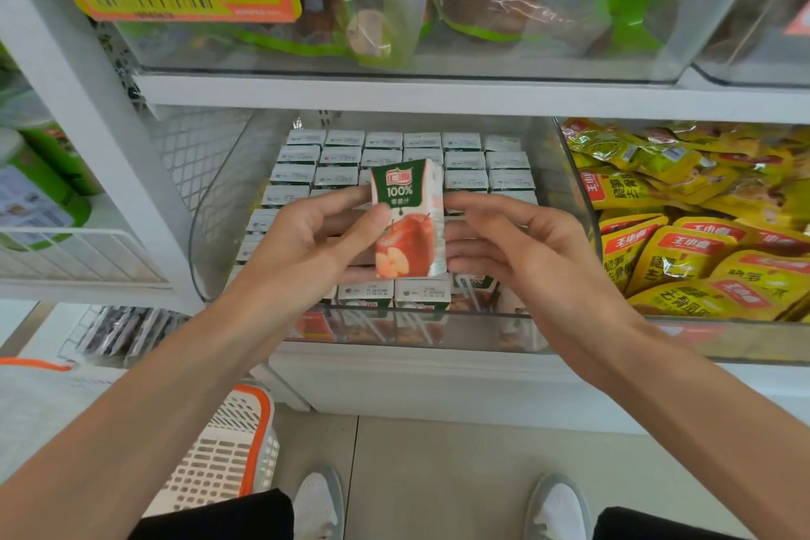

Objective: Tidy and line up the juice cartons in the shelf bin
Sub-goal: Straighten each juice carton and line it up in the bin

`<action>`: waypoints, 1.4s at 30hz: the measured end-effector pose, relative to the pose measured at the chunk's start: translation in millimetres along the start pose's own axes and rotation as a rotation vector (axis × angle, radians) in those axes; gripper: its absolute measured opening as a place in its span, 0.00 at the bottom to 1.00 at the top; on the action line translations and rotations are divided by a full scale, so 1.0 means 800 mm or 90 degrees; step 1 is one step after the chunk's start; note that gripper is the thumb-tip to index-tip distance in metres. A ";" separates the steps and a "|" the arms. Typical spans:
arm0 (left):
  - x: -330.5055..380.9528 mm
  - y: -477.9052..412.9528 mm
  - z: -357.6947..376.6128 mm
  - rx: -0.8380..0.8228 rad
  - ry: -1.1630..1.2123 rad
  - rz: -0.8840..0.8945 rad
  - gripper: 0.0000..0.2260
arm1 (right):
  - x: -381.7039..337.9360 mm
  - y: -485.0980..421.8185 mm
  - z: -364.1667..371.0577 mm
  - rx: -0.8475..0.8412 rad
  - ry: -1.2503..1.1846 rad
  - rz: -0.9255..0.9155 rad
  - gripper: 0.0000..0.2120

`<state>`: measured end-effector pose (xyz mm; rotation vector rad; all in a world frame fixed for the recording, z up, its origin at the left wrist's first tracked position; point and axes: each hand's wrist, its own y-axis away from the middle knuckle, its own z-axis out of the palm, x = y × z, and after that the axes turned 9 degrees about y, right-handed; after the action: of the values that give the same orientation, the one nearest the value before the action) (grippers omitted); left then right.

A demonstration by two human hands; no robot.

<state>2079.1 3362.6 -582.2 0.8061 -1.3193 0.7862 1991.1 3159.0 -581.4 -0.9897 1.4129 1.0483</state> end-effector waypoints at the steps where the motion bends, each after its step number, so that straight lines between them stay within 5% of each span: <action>1: 0.001 0.000 0.000 0.012 0.004 0.006 0.21 | -0.001 0.000 0.000 0.001 0.006 0.008 0.10; 19: 0.006 0.002 0.001 -0.010 -0.021 0.040 0.19 | -0.002 0.000 0.001 -0.028 -0.012 0.044 0.09; 26: 0.009 0.009 0.011 -0.089 -0.026 0.024 0.18 | -0.005 0.004 0.005 -0.101 0.025 0.017 0.12; 33: 0.007 0.005 0.006 -0.037 0.004 -0.001 0.23 | -0.001 0.001 0.002 -0.093 0.089 0.001 0.20; 42: 0.011 0.007 0.003 -0.023 -0.006 0.011 0.18 | 0.002 0.000 0.005 -0.108 0.011 -0.001 0.12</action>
<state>2073.6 3363.6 -573.0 0.7706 -1.3475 0.7709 1991.7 3162.6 -582.9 -1.1244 1.3540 1.1749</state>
